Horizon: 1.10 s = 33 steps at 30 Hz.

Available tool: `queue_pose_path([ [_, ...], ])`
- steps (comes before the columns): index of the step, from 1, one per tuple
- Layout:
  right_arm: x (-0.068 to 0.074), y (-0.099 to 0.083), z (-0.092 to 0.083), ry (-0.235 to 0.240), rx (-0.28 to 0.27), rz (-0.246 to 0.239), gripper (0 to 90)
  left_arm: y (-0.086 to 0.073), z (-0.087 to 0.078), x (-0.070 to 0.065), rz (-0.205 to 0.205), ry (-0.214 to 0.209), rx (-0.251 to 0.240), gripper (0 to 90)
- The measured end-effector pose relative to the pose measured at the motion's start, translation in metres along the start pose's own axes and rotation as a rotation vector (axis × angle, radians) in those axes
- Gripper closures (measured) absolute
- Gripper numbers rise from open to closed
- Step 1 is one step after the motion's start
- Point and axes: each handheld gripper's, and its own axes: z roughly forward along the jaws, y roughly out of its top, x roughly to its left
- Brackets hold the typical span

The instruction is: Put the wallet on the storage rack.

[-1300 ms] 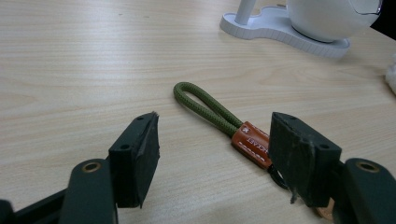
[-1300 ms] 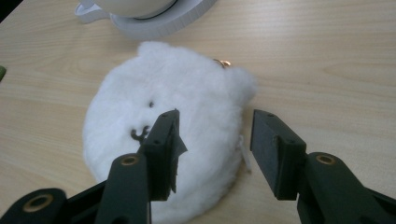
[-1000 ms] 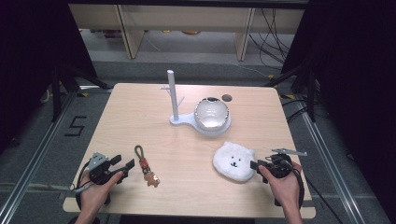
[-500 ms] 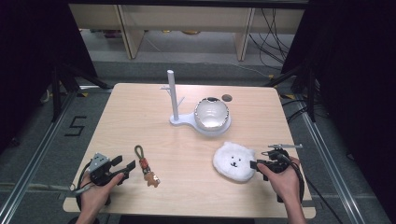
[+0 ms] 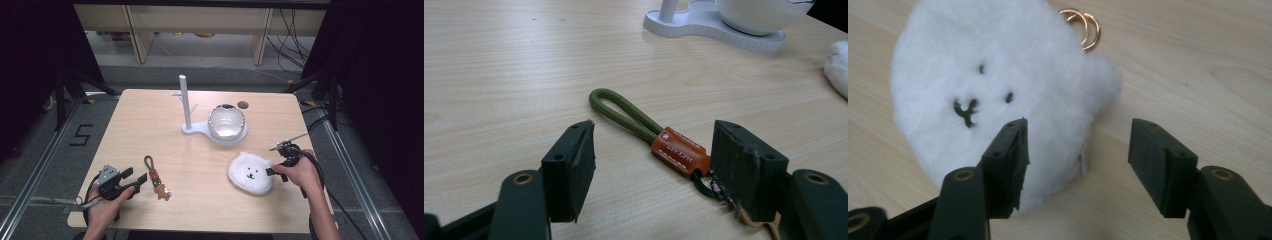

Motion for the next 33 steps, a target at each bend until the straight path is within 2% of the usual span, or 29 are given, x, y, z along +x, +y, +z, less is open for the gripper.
queue_pose_path([
  [8, -0.002, 0.02, 0.015, 0.007, 0.048, -0.079, 37.2, -0.001, 0.001, 0.0, 0.0, -0.008, -0.002, 33.7],
  [12, -0.001, 0.026, 0.023, 0.015, 0.09, -0.086, 38.0, -0.001, 0.0, -0.001, 0.0, -0.006, 0.006, 33.6],
  [13, -0.001, 0.027, 0.027, 0.02, 0.085, -0.088, 39.0, -0.002, 0.0, -0.001, 0.0, -0.005, 0.006, 33.6],
  [15, -0.002, 0.029, 0.029, 0.039, 0.117, -0.115, 43.7, -0.002, 0.0, 0.0, 0.0, -0.003, 0.006, 33.6],
  [16, 0.0, 0.029, 0.03, 0.053, 0.093, -0.119, 47.5, -0.001, 0.0, 0.0, -0.002, 0.004, 0.012, 33.6],
  [17, -0.001, 0.03, 0.031, 0.057, 0.096, -0.132, 51.8, -0.002, 0.0, 0.0, -0.002, 0.004, 0.012, 33.6],
  [18, 0.001, 0.03, 0.031, 0.058, 0.124, -0.117, 56.2, -0.002, 0.001, 0.0, -0.003, -0.004, 0.006, 33.7],
  [21, 0.003, 0.03, 0.03, 0.041, 0.112, -0.142, 67.1, -0.003, 0.001, 0.0, 0.0, -0.005, 0.01, 33.6],
  [22, 0.001, 0.03, 0.029, 0.058, 0.084, -0.191, 70.7, -0.003, 0.001, 0.0, 0.0, -0.005, 0.009, 33.7],
  [23, 0.002, 0.03, 0.028, 0.038, 0.089, -0.168, 74.0, -0.003, 0.001, 0.0, 0.0, -0.003, 0.009, 33.7],
  [24, 0.003, 0.028, 0.027, 0.036, 0.077, -0.171, 76.6, -0.003, 0.001, 0.0, 0.0, -0.003, 0.009, 33.7],
  [25, 0.003, 0.028, 0.027, 0.047, 0.063, -0.198, 77.7, -0.003, 0.0, 0.001, 0.0, -0.002, 0.009, 33.7],
  [26, 0.005, 0.027, 0.025, 0.037, 0.068, -0.187, 78.8, -0.003, 0.0, 0.001, 0.0, -0.001, 0.01, 33.7],
  [28, 0.005, 0.024, 0.024, 0.028, 0.038, -0.226, 79.8, -0.003, 0.0, 0.001, -0.003, -0.001, 0.008, 33.6],
  [29, 0.008, 0.023, 0.022, 0.02, 0.038, -0.203, 80.2, -0.003, 0.0, 0.001, -0.005, 0.0, 0.006, 33.7],
  [30, 0.008, 0.022, 0.021, 0.025, 0.02, -0.224, 80.5, -0.003, 0.0, 0.001, -0.006, 0.003, 0.006, 33.7],
  [33, 0.011, 0.018, 0.016, 0.0, -0.008, -0.21, 81.0, -0.003, -0.001, 0.002, -0.008, 0.002, -0.002, 33.8],
])
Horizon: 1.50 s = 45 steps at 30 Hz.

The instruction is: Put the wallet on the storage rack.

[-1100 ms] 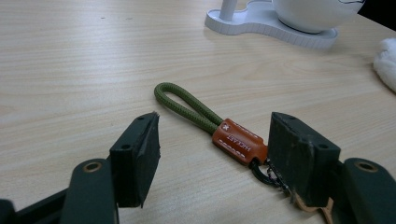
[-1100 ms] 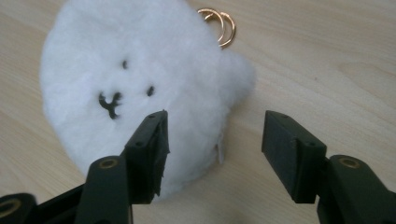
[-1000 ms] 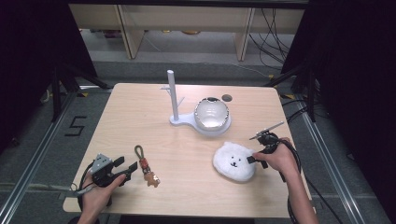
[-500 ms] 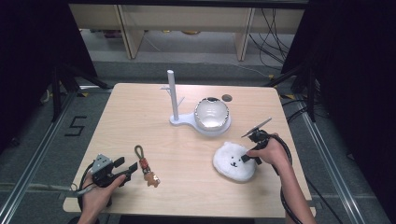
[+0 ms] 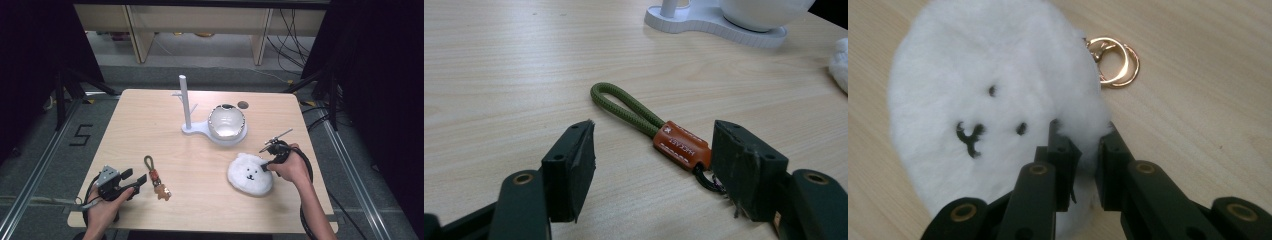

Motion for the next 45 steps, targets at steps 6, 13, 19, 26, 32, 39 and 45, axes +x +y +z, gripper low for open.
queue_pose_path([
  [6, 0.016, -0.012, -0.022, -0.004, -0.153, -0.049, 81.7, 0.0, 0.0, 0.0, -0.001, 0.002, 0.006, 33.9],
  [13, 0.028, -0.015, -0.041, -0.03, -0.249, -0.124, 82.3, -0.001, 0.0, -0.001, -0.002, -0.008, -0.003, 34.0],
  [19, 0.034, -0.01, -0.056, -0.056, -0.308, -0.104, 82.5, -0.001, -0.001, -0.001, 0.001, -0.003, 0.002, 34.2],
  [26, 0.037, -0.002, -0.068, -0.07, -0.359, -0.134, 82.6, -0.001, -0.001, 0.0, 0.0, -0.004, -0.003, 34.2],
  [32, 0.038, 0.007, -0.077, -0.092, -0.401, -0.153, 82.6, -0.001, -0.002, 0.0, -0.001, 0.0, -0.004, 34.3],
  [39, 0.04, 0.019, -0.084, -0.104, -0.425, -0.165, 82.7, -0.001, -0.002, 0.0, -0.007, -0.001, -0.008, 34.3],
  [45, 0.041, 0.03, -0.086, -0.107, -0.445, -0.179, 82.7, -0.001, -0.002, 0.001, -0.002, -0.003, -0.007, 34.4],
])
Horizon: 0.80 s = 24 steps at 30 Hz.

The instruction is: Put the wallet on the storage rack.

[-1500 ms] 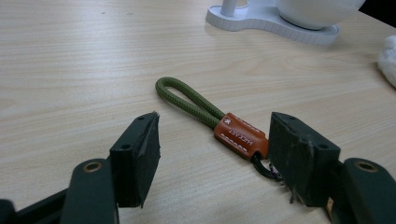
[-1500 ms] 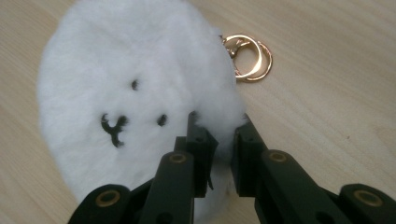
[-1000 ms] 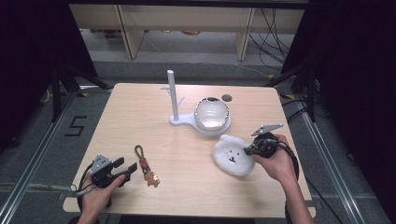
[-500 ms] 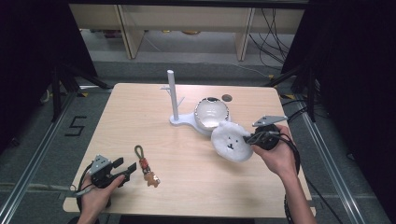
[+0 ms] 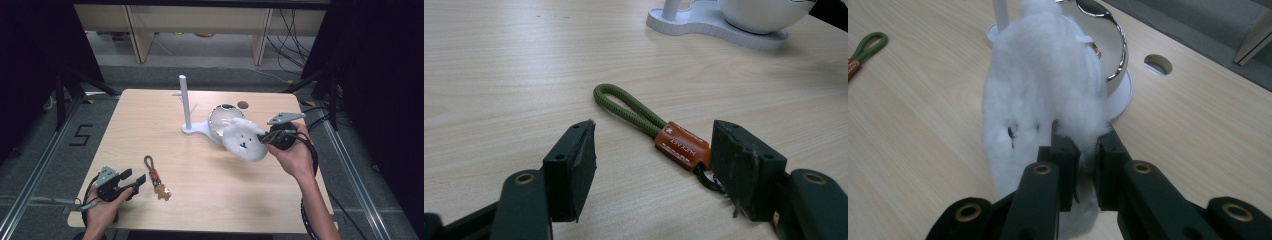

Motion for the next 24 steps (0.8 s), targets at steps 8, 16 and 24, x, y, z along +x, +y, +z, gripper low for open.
queue_pose_path([
  [8, -0.002, 0.017, 0.003, -0.013, -0.025, 0.003, 82.8, 0.0, 0.0, -0.001, 0.002, 0.003, 0.004, 34.6],
  [16, -0.005, 0.03, 0.012, -0.032, -0.066, -0.022, 82.8, -0.001, 0.0, -0.001, 0.006, -0.001, -0.001, 34.8],
  [24, -0.008, 0.049, 0.024, -0.041, -0.088, -0.028, 82.8, -0.001, 0.0, -0.001, 0.005, 0.0, 0.0, 34.9],
])
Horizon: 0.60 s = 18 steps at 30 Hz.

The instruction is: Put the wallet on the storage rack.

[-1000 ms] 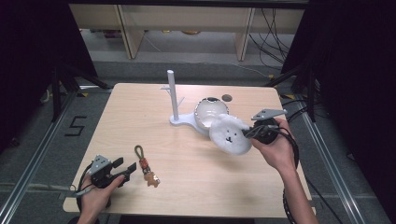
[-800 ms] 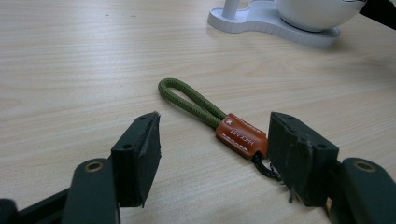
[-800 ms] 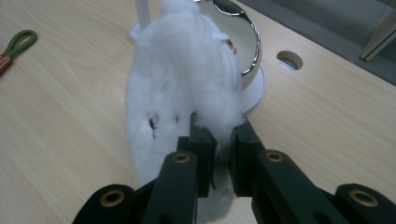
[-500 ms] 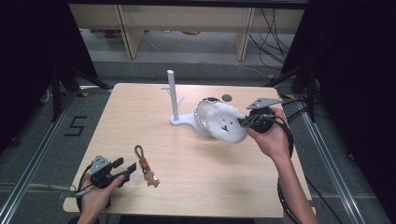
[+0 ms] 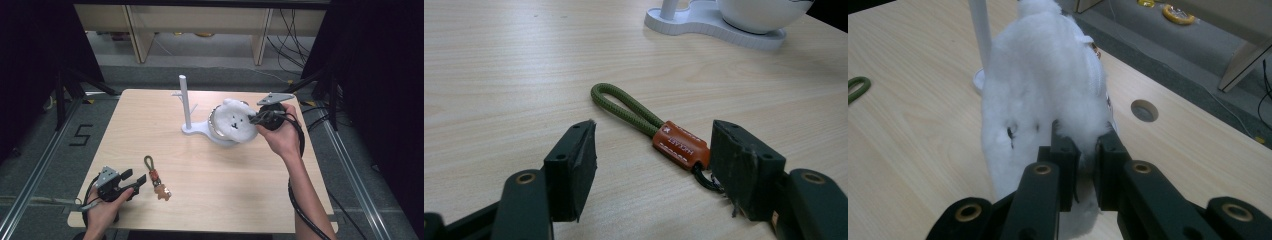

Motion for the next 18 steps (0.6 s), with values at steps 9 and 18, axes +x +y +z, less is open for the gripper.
queue_pose_path([
  [9, -0.003, 0.014, 0.018, 0.006, -0.002, -0.012, 82.8, 0.0, -0.001, 0.001, -0.002, 0.001, 0.003, 34.9],
  [18, -0.004, 0.016, 0.042, -0.019, 0.006, -0.007, 82.7, 0.0, -0.001, 0.001, -0.001, 0.001, 0.003, 34.9],
])
